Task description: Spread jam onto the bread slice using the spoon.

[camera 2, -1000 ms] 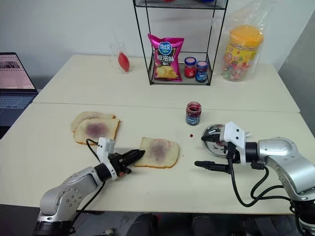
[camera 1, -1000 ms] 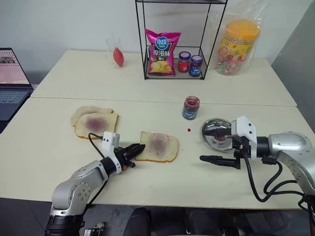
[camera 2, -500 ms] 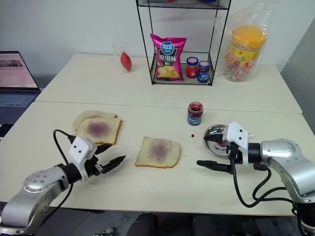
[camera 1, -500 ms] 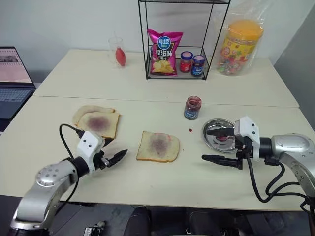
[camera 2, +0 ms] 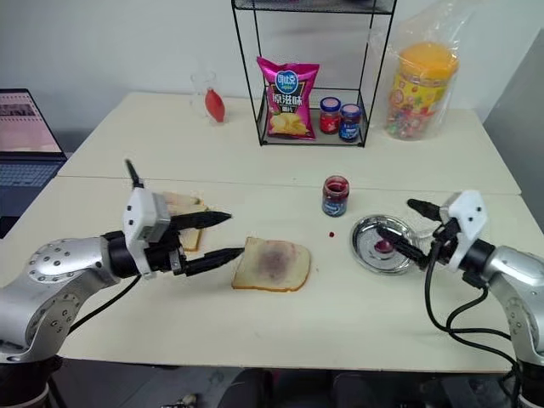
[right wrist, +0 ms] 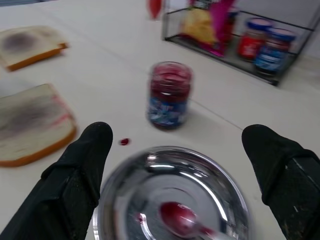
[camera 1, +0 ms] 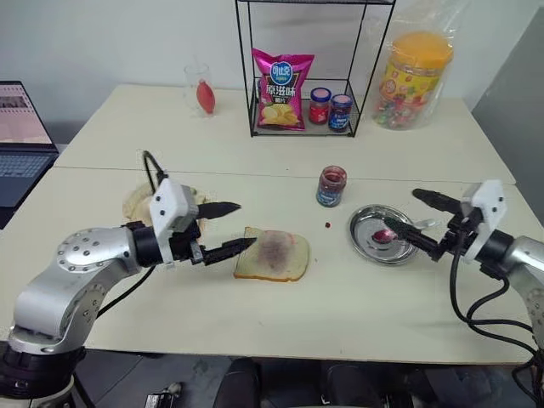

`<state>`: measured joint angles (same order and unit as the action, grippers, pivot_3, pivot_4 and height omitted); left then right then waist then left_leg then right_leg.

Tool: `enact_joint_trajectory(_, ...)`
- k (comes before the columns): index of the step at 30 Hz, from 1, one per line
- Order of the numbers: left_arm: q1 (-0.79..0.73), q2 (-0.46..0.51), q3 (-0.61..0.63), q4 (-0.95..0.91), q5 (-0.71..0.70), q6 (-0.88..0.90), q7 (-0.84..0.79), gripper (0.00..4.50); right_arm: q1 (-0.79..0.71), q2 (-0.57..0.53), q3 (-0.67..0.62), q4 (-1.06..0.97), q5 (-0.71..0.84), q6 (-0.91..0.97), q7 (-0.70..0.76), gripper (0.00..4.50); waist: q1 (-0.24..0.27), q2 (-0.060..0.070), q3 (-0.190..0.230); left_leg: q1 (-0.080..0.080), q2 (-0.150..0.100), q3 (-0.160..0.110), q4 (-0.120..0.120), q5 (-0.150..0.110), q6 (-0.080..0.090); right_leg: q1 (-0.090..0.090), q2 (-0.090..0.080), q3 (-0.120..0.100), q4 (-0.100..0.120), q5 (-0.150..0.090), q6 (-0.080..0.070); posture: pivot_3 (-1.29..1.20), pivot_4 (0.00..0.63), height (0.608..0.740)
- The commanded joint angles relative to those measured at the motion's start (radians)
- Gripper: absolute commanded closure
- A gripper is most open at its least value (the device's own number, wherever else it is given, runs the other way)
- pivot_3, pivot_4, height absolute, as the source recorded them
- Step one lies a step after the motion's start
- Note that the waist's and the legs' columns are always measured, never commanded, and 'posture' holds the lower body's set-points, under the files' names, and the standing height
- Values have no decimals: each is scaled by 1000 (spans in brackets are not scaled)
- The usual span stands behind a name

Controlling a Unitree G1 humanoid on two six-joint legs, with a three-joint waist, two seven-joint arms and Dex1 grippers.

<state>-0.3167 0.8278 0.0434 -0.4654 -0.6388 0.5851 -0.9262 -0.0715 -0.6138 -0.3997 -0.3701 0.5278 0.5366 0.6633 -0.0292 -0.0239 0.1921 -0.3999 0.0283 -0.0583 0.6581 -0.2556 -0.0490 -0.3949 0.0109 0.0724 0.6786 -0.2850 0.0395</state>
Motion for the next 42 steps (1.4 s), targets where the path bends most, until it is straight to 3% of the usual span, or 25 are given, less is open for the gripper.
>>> enact_joint_trajectory(1, -101, -35, -69, 12, 7, 38, -1, 837, 51, 87, -74, -49, 59, 55, -140, 0, -1, 0, 0, 0, 0, 0, 1, 0, 0, 0, 0, 0, 0, 0, 0, 0, 150, 740)
enact_joint_trajectory(6, -135, -55, -162, 41, 51, 23, -57, 837, 76, 156, -103, -36, 94, 73, -218, 0, -15, 3, 0, 1, 0, 2, 0, 0, 0, -1, 1, 3, 1, 0, 0, 0, 150, 740)
enact_joint_trajectory(12, -152, -63, -268, 74, 168, -71, -123, 837, 3, 268, -104, 146, 106, 51, -305, 0, -17, 3, 0, 1, 1, 2, 0, 0, 0, -1, 2, 3, 2, 0, 0, 0, 150, 740)
enact_joint_trajectory(30, -86, -96, -275, 77, 245, -115, -130, 837, -217, 269, -90, 554, 141, 20, -217, 0, -29, 5, 1, 3, 1, 8, 1, 0, 1, -1, 3, 11, 2, 3, 2, 0, 150, 740)
enact_joint_trajectory(37, -82, -98, -272, 89, 257, -125, -138, 798, -253, 254, -87, 604, 177, 63, -174, 1381, -31, 5, 1, 6, 1, 14, 1, 0, 1, -1, 4, 18, 2, 5, 4, 0, 150, 740)
enact_joint_trajectory(42, -79, -99, -275, 100, 269, -135, -138, 798, -275, 258, -73, 620, 179, 71, -163, 2739, -31, 5, 1, 5, 1, 17, 1, 0, 1, -3, 4, 21, 2, 5, 5, 0, 150, 740)
